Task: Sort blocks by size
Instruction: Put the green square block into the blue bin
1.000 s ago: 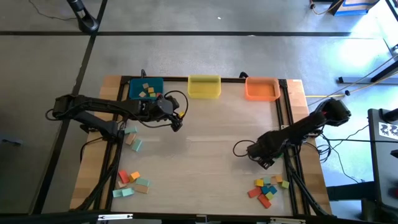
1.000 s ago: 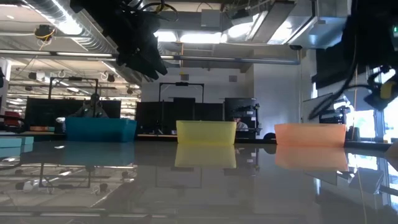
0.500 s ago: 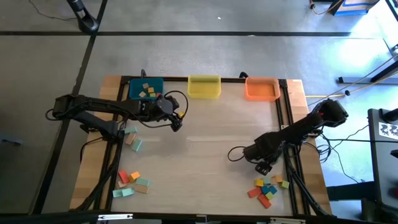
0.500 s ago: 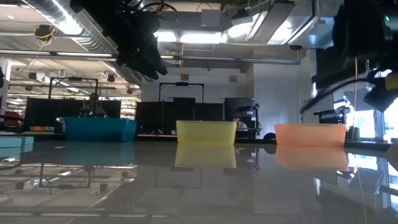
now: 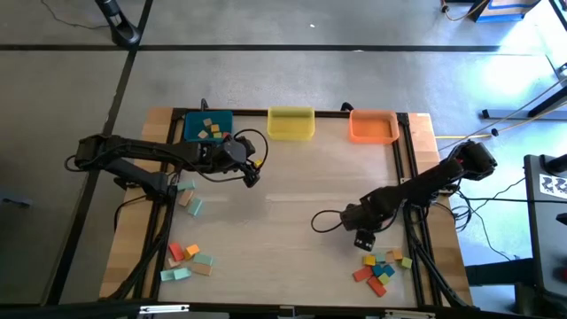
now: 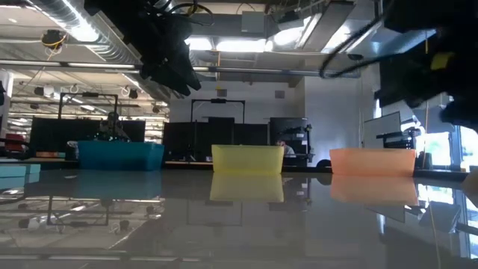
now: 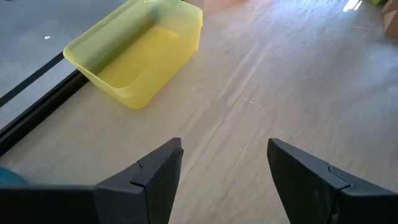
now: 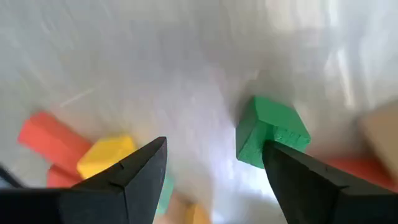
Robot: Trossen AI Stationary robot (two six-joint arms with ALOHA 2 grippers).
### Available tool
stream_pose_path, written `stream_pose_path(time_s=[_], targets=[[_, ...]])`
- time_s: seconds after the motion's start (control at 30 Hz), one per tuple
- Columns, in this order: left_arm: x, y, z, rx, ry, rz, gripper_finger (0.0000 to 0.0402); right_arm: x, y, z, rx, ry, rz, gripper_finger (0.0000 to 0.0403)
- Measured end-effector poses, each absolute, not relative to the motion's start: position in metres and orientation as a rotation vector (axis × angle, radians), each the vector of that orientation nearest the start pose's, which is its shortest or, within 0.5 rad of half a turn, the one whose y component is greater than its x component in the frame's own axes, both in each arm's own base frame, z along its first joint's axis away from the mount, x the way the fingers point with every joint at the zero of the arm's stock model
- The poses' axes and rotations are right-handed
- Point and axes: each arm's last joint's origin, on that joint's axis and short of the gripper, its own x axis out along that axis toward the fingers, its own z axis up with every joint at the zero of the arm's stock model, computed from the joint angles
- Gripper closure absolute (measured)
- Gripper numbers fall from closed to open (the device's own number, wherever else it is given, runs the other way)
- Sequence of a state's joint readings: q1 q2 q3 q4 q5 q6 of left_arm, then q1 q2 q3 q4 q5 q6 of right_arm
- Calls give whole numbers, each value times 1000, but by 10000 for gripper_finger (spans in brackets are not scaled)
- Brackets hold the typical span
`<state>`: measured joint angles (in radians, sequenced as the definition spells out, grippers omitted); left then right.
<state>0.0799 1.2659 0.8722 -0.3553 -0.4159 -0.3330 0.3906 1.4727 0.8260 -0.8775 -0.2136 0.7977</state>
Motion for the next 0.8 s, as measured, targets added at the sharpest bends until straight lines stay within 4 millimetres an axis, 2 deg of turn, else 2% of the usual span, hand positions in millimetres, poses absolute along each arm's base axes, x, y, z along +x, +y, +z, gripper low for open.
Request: stream_pose_path(time_s=[0.13,0.33,0.47,0.67,0.8], targets=[[257,32,253,-185,657,590,178,224,89,176,406,1506,-142,136],[257,32,253,-189,656,591,178,237,72,177,335,1403,-163,137],[257,32,253,-190,656,592,178,240,61,184,316,1410,-176,137],[257,32,253,-192,656,592,178,240,57,216,255,1422,-301,137],[257,32,252,-191,656,590,178,237,56,215,282,1433,-361,137]])
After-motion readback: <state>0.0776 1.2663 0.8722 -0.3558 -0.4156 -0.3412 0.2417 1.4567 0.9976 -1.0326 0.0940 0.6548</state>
